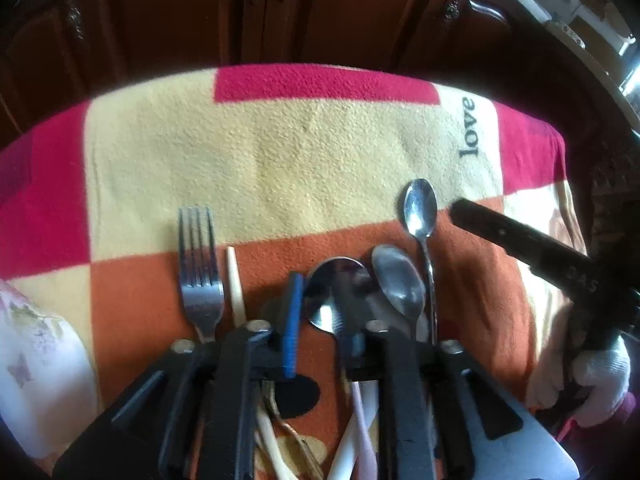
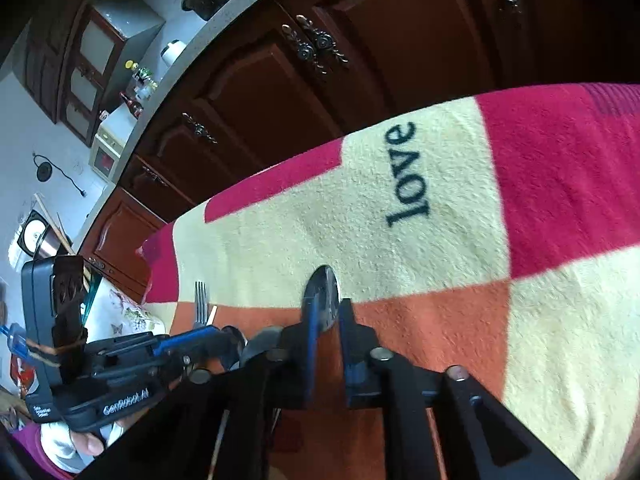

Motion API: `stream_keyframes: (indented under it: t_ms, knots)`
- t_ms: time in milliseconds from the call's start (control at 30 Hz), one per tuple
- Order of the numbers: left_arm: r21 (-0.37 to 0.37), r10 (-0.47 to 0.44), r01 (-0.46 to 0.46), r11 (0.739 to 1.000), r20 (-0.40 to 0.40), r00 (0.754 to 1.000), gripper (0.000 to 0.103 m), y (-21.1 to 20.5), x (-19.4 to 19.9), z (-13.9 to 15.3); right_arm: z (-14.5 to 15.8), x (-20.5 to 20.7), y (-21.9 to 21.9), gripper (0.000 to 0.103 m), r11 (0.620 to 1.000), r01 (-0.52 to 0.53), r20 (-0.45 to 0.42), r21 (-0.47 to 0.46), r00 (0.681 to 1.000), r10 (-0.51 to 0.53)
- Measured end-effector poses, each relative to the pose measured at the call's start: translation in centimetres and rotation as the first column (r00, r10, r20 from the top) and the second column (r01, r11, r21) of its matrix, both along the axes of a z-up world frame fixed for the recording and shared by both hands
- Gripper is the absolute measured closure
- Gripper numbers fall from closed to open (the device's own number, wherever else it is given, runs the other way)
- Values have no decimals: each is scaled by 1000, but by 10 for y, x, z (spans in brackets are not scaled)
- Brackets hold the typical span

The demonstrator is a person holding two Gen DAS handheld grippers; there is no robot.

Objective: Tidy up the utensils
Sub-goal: 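Carry the spoon with the right tool and drop it into the holder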

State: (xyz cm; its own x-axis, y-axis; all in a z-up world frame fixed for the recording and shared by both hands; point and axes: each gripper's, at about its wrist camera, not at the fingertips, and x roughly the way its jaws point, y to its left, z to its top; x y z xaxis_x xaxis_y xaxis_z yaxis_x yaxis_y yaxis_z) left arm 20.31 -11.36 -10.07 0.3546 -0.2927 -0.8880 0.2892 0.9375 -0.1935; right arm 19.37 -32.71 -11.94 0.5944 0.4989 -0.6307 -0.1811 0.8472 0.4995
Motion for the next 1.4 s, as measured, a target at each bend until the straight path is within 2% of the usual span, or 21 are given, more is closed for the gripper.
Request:
stream_keyframes:
  t_ms: [33, 200, 233, 267, 333, 367, 433, 733, 1000, 1400]
  knots:
    - [-7, -1, 1, 1000, -14, 1000, 74, -1, 1, -3, -1, 3, 1, 82, 1000, -7, -6, 4, 1000, 7]
    - [-6, -3, 3, 1000, 4, 1000, 75, -6, 0, -5, -12, 19, 11, 82, 999, -30, -14, 12, 999, 30]
    - [-8, -4, 4, 1000, 5, 1000, 81, -7, 0, -5, -14, 20, 12, 83, 999, -30, -10, 16, 999, 30]
    - [-9, -4, 4, 1000, 5, 1000, 88, -7, 0, -5, -14, 20, 12, 92, 1000, -26, -11, 10, 1000, 26]
    - [-14, 1, -1, 1000, 20, 1000, 95, -5, -2, -1, -13, 16, 9, 100, 1000, -15, -12, 28, 1000, 15]
    - [-25, -2, 2, 1000, 27, 1000, 97, -3, -4, 2, -10, 13, 7, 101, 999, -10, -4, 35, 1000, 10]
    - [-25, -12, 13, 1000, 46, 999, 101, 0, -10, 10, -3, 0, 2, 101, 999, 1, 22, 37, 1000, -1]
    - [-48, -53, 56, 997, 76, 996, 101, 2, -46, 30, 41, -58, -7, 101, 1000, 14, 125, -13, 992, -12]
    - [-72, -60, 74, 995, 188, 980, 101, 19, -85, 78, 86, -103, -4, 101, 998, 42, 225, -56, 974, -29]
    - [-73, -11, 33, 997, 276, 961, 101, 63, -125, 127, 136, -131, 47, 101, 996, -3, 301, -88, 953, 30]
